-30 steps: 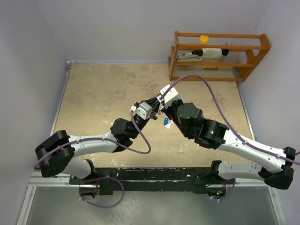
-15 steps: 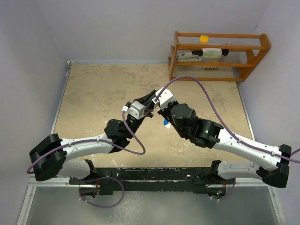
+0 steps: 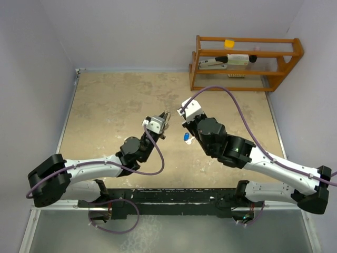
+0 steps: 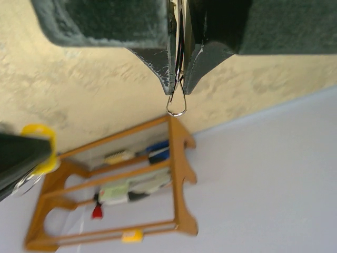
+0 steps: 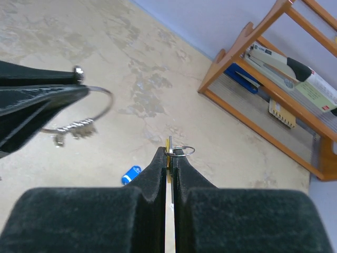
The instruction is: Remove the keys from the keyring
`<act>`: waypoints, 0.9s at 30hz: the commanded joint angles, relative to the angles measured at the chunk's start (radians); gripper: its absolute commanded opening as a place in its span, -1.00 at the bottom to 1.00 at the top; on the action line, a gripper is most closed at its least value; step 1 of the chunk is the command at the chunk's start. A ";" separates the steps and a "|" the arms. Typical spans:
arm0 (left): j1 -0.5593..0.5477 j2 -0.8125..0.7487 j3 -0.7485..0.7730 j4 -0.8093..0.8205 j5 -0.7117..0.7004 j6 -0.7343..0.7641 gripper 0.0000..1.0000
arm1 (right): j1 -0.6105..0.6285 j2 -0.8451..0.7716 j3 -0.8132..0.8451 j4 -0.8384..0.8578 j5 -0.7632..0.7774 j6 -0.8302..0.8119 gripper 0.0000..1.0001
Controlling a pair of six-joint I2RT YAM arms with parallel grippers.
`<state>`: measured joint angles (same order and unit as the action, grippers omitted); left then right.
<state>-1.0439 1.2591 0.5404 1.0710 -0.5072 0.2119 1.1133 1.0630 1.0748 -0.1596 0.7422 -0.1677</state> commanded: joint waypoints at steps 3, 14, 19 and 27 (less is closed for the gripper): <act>-0.003 -0.069 0.013 -0.333 -0.210 -0.149 -1.00 | -0.149 -0.007 -0.036 0.071 -0.097 0.099 -1.00; 0.146 -0.017 -0.054 -0.475 -0.174 -0.427 -1.00 | -0.387 0.175 -0.076 0.144 -0.352 0.211 -1.00; 0.194 0.028 -0.077 -0.432 -0.154 -0.436 -1.00 | -0.477 0.310 -0.073 0.208 -0.506 0.257 -1.00; 0.266 0.214 -0.052 -0.309 -0.106 -0.421 -1.00 | -0.515 0.571 0.017 0.287 -0.671 0.286 -1.00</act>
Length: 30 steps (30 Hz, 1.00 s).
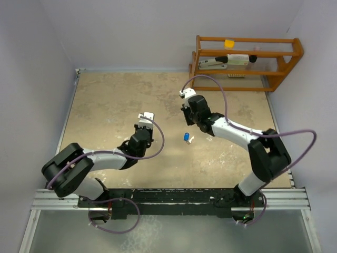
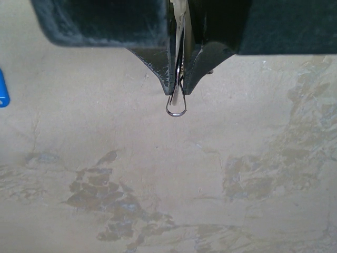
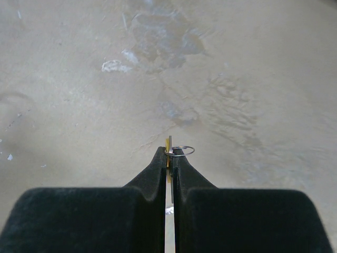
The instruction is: Remove the keys from the keyring
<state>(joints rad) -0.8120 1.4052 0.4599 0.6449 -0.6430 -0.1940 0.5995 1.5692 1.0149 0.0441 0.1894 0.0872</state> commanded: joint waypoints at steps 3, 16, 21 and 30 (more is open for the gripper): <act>0.082 0.151 0.053 0.154 0.055 -0.028 -1.00 | -0.001 0.143 0.127 0.086 -0.156 0.032 -1.00; 0.160 0.367 0.212 0.118 0.117 -0.070 -1.00 | -0.047 0.318 0.200 0.142 -0.214 0.037 -1.00; 0.160 0.383 0.226 0.081 0.121 -0.126 -1.00 | -0.065 0.338 0.198 0.160 -0.199 0.033 -1.00; 0.159 0.408 0.243 0.006 0.131 -0.172 -0.80 | -0.076 0.352 0.181 0.200 -0.181 0.032 -1.00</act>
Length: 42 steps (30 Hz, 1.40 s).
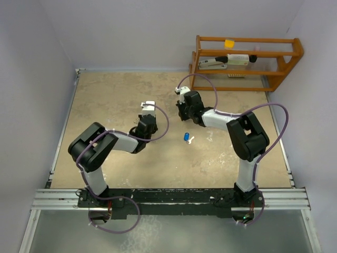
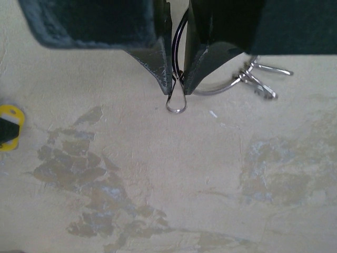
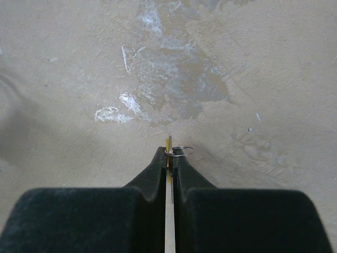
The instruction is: Remove the keys from the keyring
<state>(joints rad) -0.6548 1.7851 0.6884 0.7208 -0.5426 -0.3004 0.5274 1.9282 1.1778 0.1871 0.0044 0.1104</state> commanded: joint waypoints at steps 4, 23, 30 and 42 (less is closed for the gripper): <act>0.002 0.039 0.004 -0.083 0.025 -0.085 -0.59 | -0.004 -0.002 0.019 0.060 0.011 0.005 -0.81; -0.118 -0.304 -0.016 -0.217 -0.143 0.011 0.24 | 0.011 -0.339 -0.188 0.174 0.053 -0.053 -0.07; -0.209 -0.498 0.048 -0.441 -0.214 0.030 0.29 | 0.144 -0.681 -0.466 0.391 0.315 -0.153 -0.05; -0.239 -0.733 0.033 -0.558 -0.326 0.003 0.34 | 0.160 -0.930 -0.628 0.509 0.507 -0.107 -0.02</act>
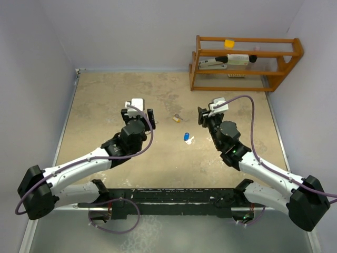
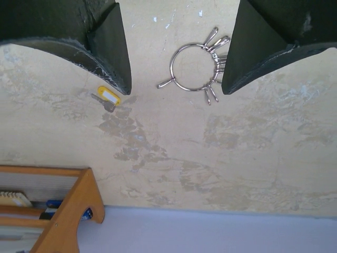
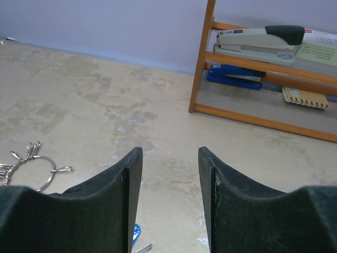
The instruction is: Remove the keys from the keyring
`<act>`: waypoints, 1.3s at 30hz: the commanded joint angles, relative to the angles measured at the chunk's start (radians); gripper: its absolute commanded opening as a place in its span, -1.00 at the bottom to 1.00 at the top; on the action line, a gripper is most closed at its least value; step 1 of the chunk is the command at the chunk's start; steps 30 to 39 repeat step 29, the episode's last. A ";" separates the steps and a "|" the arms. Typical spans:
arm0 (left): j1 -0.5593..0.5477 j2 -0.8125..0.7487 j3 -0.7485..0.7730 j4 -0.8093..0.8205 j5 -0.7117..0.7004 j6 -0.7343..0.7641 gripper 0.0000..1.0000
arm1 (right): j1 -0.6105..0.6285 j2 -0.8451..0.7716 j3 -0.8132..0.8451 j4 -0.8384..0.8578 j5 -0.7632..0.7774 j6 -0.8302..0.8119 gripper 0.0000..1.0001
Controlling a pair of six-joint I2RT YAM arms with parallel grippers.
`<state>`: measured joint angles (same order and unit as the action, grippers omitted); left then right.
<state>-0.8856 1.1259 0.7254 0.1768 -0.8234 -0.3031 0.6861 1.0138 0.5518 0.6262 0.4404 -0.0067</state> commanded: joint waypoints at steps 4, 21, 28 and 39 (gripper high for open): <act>-0.017 -0.087 -0.026 -0.024 -0.042 0.008 0.35 | 0.000 -0.012 -0.006 0.071 0.073 0.029 -0.02; -0.035 -0.050 -0.014 -0.009 -0.057 -0.020 0.40 | 0.000 -0.061 -0.039 0.063 0.133 0.051 0.04; -0.035 -0.066 -0.029 -0.019 -0.078 -0.011 0.41 | 0.001 -0.060 -0.038 0.070 0.147 0.048 0.08; -0.035 -0.067 -0.030 -0.019 -0.078 -0.015 0.41 | 0.000 -0.058 -0.037 0.070 0.147 0.047 0.09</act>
